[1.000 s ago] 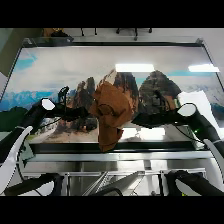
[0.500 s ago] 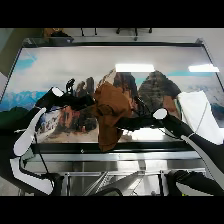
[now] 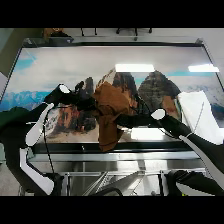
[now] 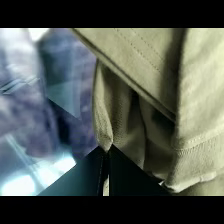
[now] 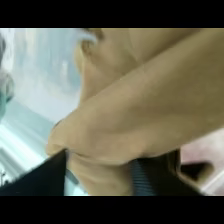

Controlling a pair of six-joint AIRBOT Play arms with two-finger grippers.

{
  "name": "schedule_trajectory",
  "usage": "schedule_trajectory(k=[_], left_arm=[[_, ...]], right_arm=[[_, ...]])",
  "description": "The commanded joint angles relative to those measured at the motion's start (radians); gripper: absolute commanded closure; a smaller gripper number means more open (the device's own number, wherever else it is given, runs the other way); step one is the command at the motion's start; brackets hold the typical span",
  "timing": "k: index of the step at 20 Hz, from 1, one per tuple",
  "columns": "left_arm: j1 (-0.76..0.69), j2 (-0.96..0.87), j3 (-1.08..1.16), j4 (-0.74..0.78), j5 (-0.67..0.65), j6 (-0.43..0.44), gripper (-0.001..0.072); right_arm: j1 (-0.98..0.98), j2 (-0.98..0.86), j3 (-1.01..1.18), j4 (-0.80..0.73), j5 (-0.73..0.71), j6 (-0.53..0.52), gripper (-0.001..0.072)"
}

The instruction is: Fold the shirts.

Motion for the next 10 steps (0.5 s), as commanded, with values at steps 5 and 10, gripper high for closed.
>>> schedule_trajectory(k=[5, 10], left_arm=[[0.039, 0.106, 0.005, 0.016, -0.039, 0.037, 0.0698], [0.138, 0.288, 0.006, 0.003, -0.079, 0.046, 0.0699]], right_arm=[[-0.053, -0.013, 0.001, 0.010, -0.098, -0.047, 0.0687], [-0.177, 0.109, 0.060, 0.012, -0.050, -0.076, 0.0690]])
